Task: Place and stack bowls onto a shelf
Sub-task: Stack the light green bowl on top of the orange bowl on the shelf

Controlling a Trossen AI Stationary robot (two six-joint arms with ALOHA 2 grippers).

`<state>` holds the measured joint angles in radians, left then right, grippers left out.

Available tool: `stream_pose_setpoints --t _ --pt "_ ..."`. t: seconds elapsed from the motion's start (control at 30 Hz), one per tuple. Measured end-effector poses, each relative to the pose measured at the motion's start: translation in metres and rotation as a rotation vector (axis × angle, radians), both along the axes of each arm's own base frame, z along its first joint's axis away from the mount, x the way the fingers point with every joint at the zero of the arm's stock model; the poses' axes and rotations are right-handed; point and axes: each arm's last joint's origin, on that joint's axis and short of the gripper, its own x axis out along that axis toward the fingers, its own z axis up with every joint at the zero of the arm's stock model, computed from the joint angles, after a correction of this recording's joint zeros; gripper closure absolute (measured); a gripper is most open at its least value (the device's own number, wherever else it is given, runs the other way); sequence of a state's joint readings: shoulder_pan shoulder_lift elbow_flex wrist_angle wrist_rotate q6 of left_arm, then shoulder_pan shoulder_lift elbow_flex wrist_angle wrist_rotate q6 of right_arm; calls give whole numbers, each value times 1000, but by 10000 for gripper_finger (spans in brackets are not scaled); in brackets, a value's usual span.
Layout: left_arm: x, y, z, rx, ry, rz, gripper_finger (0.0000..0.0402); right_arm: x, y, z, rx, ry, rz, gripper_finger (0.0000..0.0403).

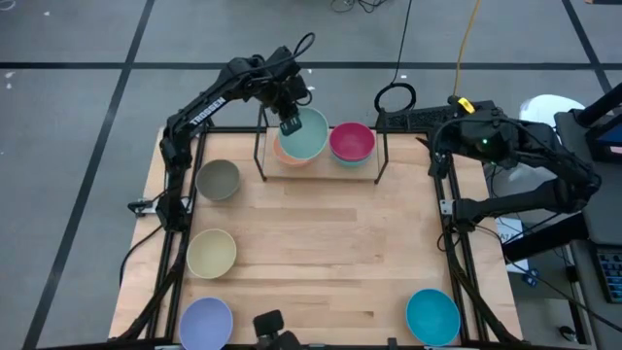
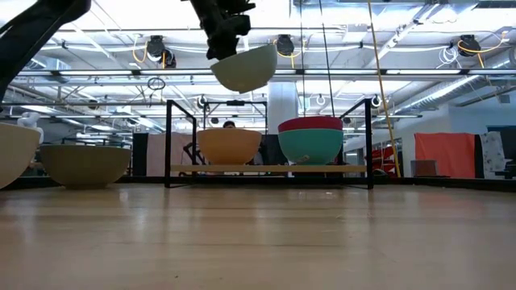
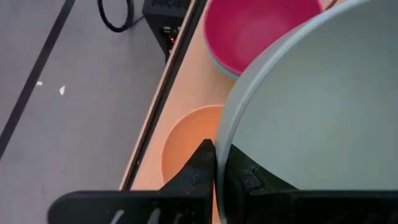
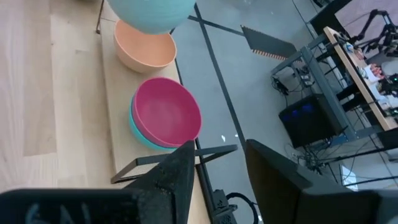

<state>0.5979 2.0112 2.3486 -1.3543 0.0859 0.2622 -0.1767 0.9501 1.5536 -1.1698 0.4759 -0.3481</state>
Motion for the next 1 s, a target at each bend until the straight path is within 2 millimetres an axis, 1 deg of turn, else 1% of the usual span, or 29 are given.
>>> stream_pose_setpoints --t 0.17,0.23,0.3,0.5,0.73,1.0 --pt "-16 10 -3 -50 61 84 393 0 -2 0 0 1 -15 268" --pt "-18 15 -6 -66 78 105 393 0 -2 0 -1 1 -14 268" --pt "-18 20 -11 -71 88 115 393 0 -2 0 -1 2 -14 268" --pt "-6 35 -38 -121 140 124 393 0 -2 0 -2 3 -13 268" --pt "3 48 -62 -160 191 134 393 0 -2 0 -2 3 -13 268" --pt "8 57 -81 -194 235 144 393 0 -2 0 -2 3 -12 268"
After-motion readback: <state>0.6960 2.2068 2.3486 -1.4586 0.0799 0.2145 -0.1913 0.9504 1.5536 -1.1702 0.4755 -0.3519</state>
